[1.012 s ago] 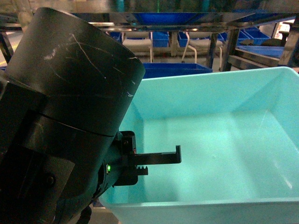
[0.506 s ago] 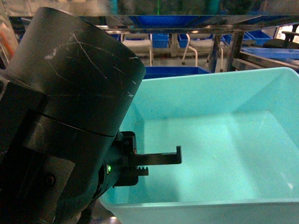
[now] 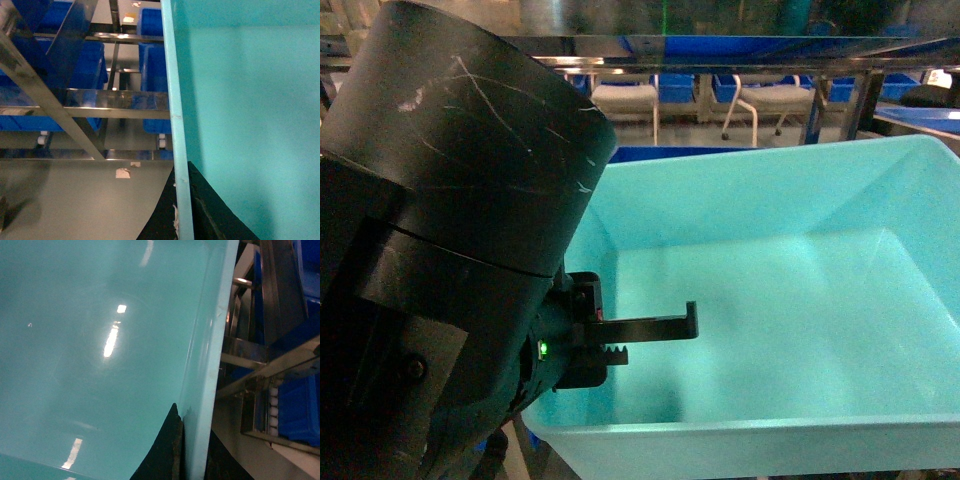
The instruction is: Organize blue bins on left shelf correctly
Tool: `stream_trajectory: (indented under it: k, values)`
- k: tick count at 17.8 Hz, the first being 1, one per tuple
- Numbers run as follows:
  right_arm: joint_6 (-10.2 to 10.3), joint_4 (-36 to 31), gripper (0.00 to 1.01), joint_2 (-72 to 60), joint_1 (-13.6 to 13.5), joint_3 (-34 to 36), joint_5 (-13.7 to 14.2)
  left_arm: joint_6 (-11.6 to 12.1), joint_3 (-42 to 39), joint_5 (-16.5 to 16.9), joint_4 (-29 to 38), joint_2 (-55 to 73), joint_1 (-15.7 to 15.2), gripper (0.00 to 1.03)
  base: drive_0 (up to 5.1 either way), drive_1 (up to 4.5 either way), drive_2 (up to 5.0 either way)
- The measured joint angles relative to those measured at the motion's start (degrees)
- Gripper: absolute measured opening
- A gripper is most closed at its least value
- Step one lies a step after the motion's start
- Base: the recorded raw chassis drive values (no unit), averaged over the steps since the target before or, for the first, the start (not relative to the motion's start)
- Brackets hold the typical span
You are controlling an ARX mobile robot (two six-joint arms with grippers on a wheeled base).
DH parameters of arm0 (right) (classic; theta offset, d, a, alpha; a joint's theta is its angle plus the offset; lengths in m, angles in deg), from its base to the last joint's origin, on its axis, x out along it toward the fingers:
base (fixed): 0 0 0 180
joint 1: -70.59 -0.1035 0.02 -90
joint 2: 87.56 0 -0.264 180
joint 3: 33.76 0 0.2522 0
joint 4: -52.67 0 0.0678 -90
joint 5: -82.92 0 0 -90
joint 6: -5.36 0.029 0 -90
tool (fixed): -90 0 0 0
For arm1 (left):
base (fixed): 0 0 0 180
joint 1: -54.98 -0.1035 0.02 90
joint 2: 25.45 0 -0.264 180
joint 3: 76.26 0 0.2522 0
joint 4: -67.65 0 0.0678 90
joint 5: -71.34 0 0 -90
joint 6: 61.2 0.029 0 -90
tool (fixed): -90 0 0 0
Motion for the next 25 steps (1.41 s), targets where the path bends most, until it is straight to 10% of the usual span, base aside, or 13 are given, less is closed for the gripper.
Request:
stream_trajectory:
  k: [25]
  values:
    - [0.0,0.4,0.02,0.0,0.3,0.0,0.0,0.0,0.0,0.3,-0.1,0.1,0.3,0.02,1.0,-0.15,-1.0]
